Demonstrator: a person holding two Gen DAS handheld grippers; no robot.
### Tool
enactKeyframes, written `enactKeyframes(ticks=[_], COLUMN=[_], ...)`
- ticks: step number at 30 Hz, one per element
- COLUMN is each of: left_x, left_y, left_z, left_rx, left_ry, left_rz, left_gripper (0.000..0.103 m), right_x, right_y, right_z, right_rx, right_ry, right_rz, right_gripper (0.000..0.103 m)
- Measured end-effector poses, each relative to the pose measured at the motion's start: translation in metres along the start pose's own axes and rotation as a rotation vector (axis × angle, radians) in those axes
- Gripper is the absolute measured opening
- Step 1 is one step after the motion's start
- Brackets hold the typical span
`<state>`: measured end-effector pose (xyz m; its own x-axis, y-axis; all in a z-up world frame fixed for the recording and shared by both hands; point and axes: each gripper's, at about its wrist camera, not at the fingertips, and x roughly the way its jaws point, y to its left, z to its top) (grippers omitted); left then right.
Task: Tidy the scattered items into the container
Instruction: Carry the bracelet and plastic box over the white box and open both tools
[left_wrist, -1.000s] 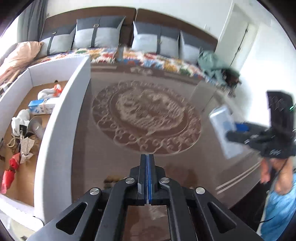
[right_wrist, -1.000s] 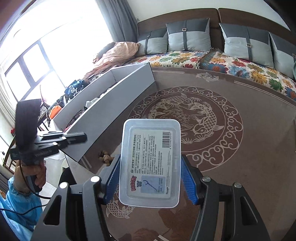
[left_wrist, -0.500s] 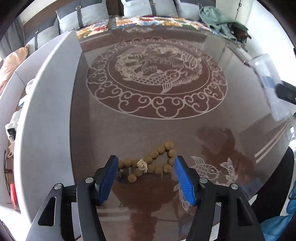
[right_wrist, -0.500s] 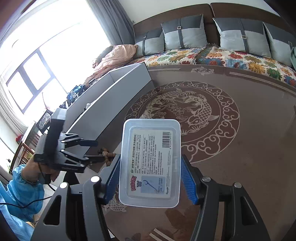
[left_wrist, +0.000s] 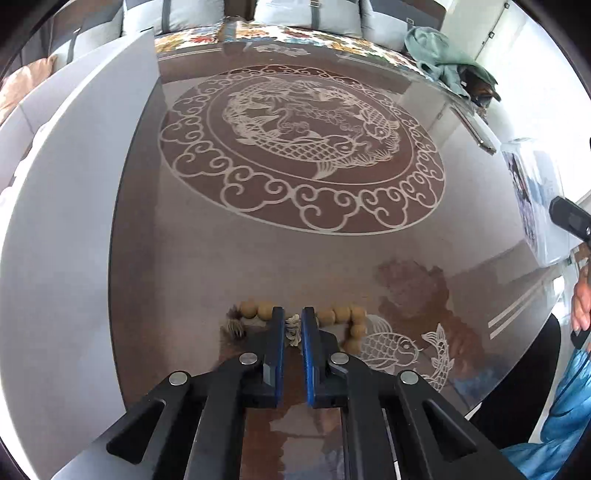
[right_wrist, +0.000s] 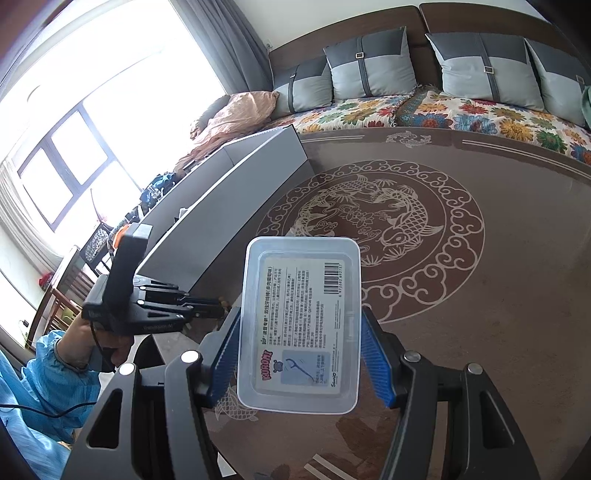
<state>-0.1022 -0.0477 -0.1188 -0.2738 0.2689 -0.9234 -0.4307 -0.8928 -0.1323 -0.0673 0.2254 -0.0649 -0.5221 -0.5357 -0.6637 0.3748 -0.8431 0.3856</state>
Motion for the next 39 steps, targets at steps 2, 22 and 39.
enactKeyframes(ticks=[2, 22, 39], left_x=[-0.001, -0.05, -0.213], left_y=[-0.004, 0.005, 0.106], left_z=[-0.002, 0.007, 0.019], left_rx=[0.009, -0.075, -0.18], left_ry=[-0.002, -0.18, -0.446], left_rz=[0.003, -0.038, 0.187], left_gripper=[0.008, 0.007, 0.007], right_x=[-0.001, 0.011, 0.057], right_y=[-0.001, 0.002, 0.141], right_z=[-0.002, -0.002, 0.114], right_rx=[0.006, -0.004, -0.282], right_ry=[-0.002, 0.032, -0.018], right_rz=[0.0, -0.004, 0.151], right_gripper=[0.061, 0.061, 0.061])
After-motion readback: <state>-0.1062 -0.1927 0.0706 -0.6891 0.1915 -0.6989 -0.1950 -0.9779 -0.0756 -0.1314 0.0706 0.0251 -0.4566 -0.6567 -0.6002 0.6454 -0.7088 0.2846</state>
